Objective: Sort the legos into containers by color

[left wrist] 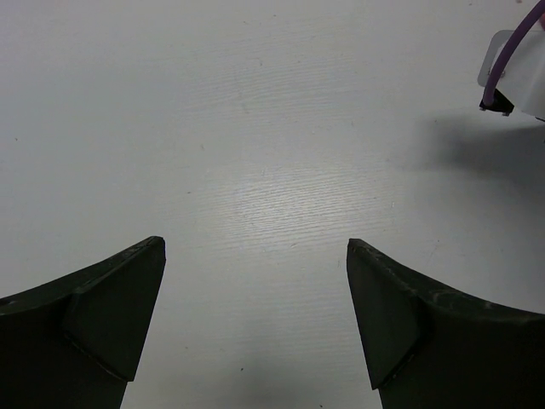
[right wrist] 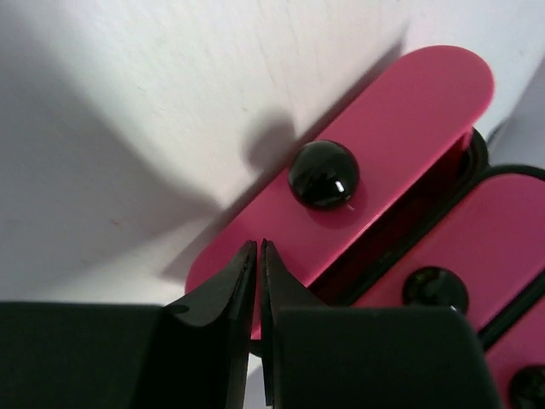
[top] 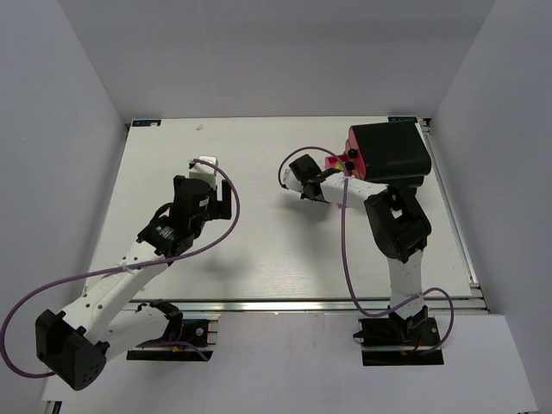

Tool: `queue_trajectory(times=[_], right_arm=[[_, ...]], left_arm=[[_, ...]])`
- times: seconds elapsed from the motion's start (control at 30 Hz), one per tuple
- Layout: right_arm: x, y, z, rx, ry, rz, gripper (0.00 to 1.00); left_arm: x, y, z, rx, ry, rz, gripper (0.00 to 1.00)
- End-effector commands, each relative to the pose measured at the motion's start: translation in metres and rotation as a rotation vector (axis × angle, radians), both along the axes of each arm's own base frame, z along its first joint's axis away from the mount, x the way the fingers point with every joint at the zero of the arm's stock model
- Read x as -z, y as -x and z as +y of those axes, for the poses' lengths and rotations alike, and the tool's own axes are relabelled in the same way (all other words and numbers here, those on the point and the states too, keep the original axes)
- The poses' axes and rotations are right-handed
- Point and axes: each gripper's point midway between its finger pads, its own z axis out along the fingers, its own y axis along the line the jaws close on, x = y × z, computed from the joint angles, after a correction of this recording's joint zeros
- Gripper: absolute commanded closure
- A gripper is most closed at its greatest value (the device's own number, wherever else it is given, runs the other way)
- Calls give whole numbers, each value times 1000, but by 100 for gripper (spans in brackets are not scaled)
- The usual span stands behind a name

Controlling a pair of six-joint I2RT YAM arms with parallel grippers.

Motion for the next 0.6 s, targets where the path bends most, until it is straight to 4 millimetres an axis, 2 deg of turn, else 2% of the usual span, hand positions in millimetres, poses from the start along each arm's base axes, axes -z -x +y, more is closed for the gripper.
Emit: queue_trajectory(times=[0.0, 0.1, 0.3, 0.57], right_arm=[[-19, -17, -18, 47, 96, -112, 90], [-26, -21, -22, 57, 121, -138, 90], [-24, -20, -31, 61, 156, -131, 90], [-19, -18, -55, 95, 196, -106, 91]], left_arm=[[-8, 0, 3, -9, 0, -25, 3], [-9, 0, 4, -12, 0, -27, 3], [-9, 0, 5, -15, -3, -30, 3], [-8, 0, 5, -17, -2, -30, 3]])
